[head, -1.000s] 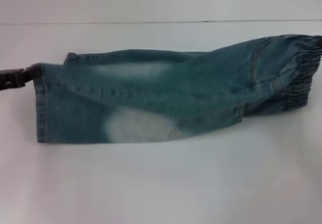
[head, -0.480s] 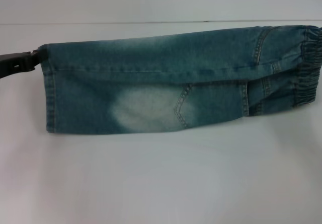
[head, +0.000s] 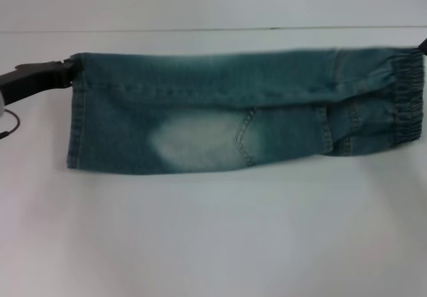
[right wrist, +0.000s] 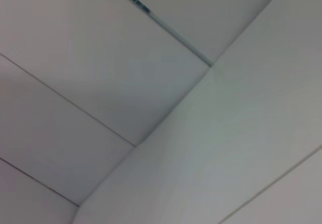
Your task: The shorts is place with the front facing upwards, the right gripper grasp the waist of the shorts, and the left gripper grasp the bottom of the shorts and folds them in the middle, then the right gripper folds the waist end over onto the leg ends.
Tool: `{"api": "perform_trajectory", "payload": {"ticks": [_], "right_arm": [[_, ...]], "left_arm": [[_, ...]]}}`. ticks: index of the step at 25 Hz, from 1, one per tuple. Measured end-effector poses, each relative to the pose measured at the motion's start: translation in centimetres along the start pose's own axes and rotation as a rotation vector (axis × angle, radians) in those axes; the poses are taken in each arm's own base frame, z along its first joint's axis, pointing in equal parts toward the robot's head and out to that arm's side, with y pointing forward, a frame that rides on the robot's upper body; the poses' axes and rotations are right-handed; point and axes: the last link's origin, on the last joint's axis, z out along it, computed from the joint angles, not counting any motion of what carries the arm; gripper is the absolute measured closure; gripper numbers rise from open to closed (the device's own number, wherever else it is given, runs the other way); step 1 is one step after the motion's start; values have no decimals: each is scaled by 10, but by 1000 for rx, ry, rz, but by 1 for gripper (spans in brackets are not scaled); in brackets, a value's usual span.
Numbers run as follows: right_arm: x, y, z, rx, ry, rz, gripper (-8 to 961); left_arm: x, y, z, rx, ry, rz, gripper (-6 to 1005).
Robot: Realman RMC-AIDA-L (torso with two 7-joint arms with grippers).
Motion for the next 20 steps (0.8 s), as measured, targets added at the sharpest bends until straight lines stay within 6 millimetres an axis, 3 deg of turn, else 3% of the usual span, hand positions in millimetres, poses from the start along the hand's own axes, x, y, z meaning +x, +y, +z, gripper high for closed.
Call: {"api": "perform_trajectory", "payload": {"ticks": [5,11,13,20], "right_arm": [[3,1,15,46,-3,-91,835],[3,2,16,50,8,-155,631],[-2,-2,10,65,-1,-169,387],[-27,-13,-21,85,-49,-231,238]], "left_arm": [[-2,5,13,40,-14,48,897],[0,11,18,28,-21,72,780],[2,9,16,31,-10,69,741],[0,19,4,-69,-10,77,505]]}}
